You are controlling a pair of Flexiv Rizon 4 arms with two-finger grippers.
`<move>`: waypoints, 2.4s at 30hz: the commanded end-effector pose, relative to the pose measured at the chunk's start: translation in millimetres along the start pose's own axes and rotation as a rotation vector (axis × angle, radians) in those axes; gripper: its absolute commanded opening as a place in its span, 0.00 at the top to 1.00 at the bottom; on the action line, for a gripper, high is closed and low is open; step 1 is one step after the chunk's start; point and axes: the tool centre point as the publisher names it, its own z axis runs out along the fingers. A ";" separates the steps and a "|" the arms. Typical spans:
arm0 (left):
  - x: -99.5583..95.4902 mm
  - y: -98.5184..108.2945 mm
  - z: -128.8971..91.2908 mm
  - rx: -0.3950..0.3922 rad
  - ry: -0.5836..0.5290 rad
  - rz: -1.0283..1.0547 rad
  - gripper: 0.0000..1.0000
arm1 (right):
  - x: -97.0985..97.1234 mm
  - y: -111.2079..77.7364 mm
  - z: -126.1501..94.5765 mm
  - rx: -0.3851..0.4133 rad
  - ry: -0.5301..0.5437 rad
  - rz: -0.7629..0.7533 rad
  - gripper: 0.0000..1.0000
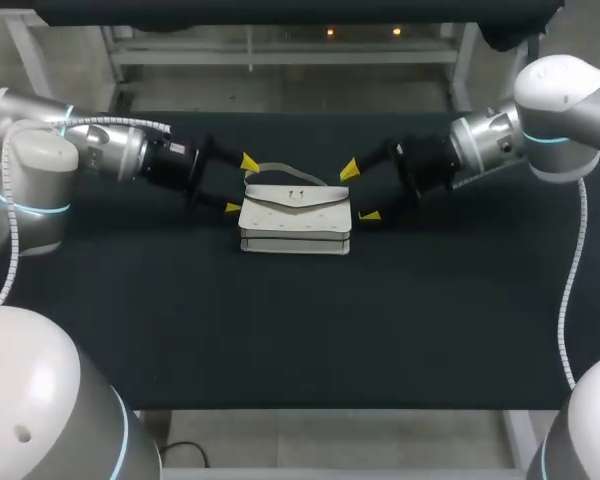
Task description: Pick up the bag, open it, inspect its contents, close it, and place it on the opposite side
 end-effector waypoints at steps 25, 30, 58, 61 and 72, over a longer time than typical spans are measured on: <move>-16.8 -8.0 15.7 -0.006 0.003 0.009 0.70 | -9.5 11.8 24.4 0.064 0.052 0.030 0.20; -19.7 -8.4 16.1 0.001 -0.005 0.005 1.00 | -10.9 11.3 25.8 0.066 0.056 0.032 0.80; -20.8 -3.9 14.2 0.029 -0.025 0.049 1.00 | -10.2 9.9 23.1 -0.010 0.067 0.036 1.00; -22.9 -3.4 15.5 0.032 -0.032 0.051 1.00 | -10.3 9.7 23.0 -0.012 0.069 0.037 1.00; -24.0 0.0 14.1 0.039 -0.034 0.056 1.00 | -11.0 6.6 20.1 -0.028 0.077 0.026 1.00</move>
